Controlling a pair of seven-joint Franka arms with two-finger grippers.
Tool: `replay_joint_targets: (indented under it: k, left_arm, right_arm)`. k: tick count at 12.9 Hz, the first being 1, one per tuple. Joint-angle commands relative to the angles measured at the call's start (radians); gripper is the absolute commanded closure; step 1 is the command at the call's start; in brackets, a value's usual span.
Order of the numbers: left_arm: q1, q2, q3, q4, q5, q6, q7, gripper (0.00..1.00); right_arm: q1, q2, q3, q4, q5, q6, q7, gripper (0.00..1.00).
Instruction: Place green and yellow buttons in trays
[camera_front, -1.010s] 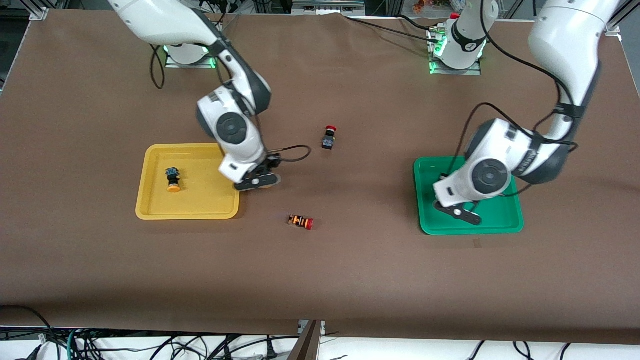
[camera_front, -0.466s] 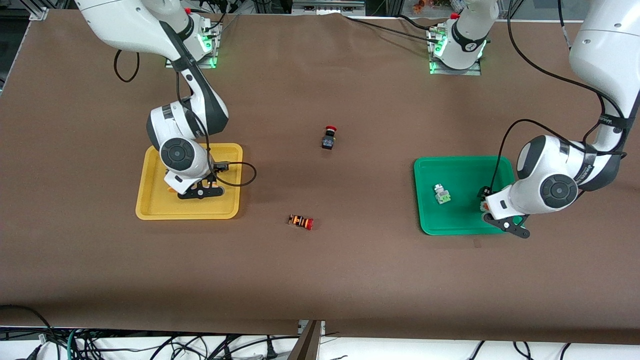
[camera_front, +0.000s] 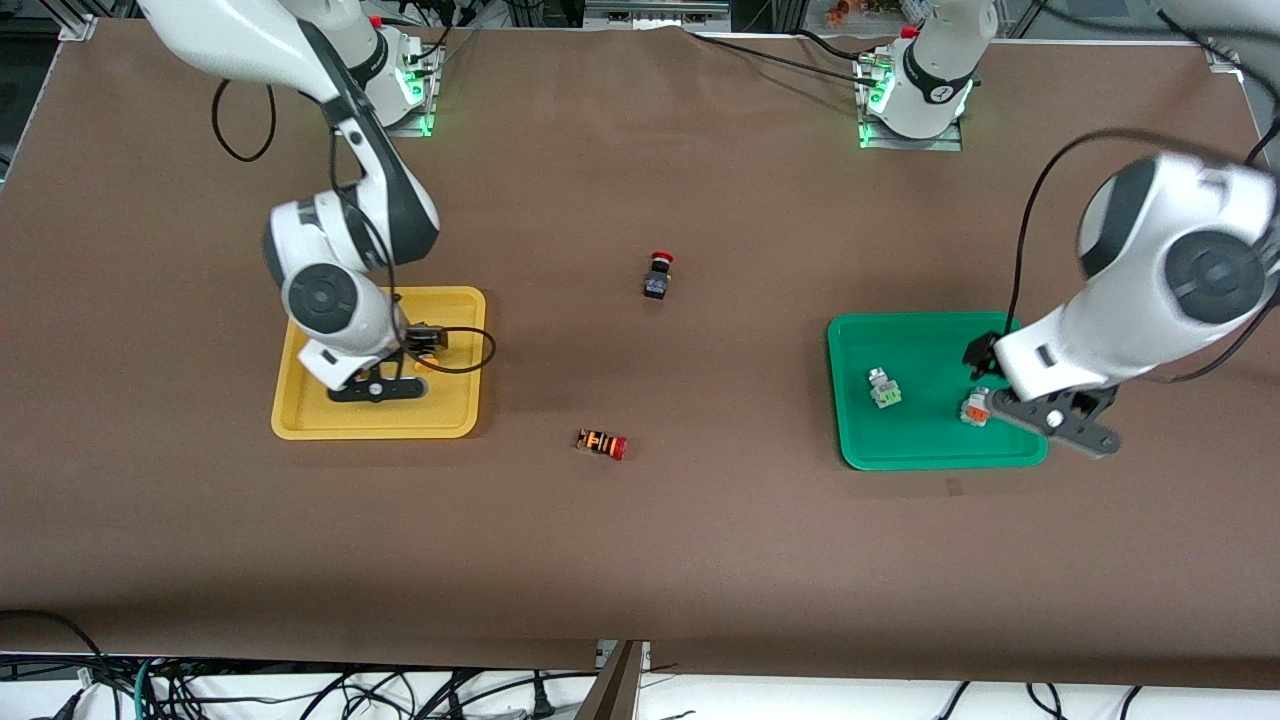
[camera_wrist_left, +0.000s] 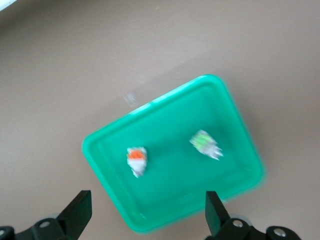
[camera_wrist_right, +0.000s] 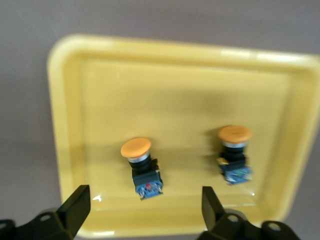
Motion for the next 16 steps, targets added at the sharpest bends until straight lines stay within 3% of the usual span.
replay_joint_targets:
  k: [1, 2, 3, 5, 6, 7, 10, 16]
  left_arm:
    - [-0.001, -0.019, 0.041, 0.131, -0.072, -0.138, 0.016, 0.00]
    - [-0.012, -0.051, 0.068, 0.118, -0.084, -0.149, 0.012, 0.00]
    - [-0.100, -0.118, 0.161, 0.105, -0.087, -0.149, 0.004, 0.00]
    - [-0.293, -0.189, 0.438, 0.076, -0.194, -0.151, -0.005, 0.00]
    - [-0.370, -0.236, 0.563, 0.005, -0.283, -0.140, -0.008, 0.00]
    - [-0.415, -0.286, 0.629, -0.063, -0.308, -0.078, -0.008, 0.00]
    - [-0.497, -0.404, 0.708, -0.212, -0.285, -0.014, -0.065, 0.00]
    - [-0.504, -0.415, 0.731, -0.218, -0.271, -0.033, -0.093, 0.00]
  right_arm:
    - [-0.021, -0.175, 0.010, 0.024, 0.047, -0.082, 0.000, 0.00]
    - [-0.023, -0.223, 0.010, 0.027, 0.047, -0.082, -0.005, 0.00]
    - [-0.029, -0.280, 0.010, 0.036, 0.049, -0.122, -0.008, 0.00]
    - [-0.062, -0.325, 0.007, 0.134, 0.049, -0.266, -0.011, 0.00]
    - [-0.069, -0.326, 0.010, 0.190, 0.040, -0.316, -0.014, 0.00]
    - [-0.078, -0.326, 0.011, 0.249, 0.029, -0.378, -0.016, 0.00]
    - [-0.112, -0.326, 0.005, 0.309, 0.032, -0.539, -0.141, 0.00]
    - [-0.124, -0.313, -0.002, 0.340, 0.047, -0.590, -0.155, 0.00]
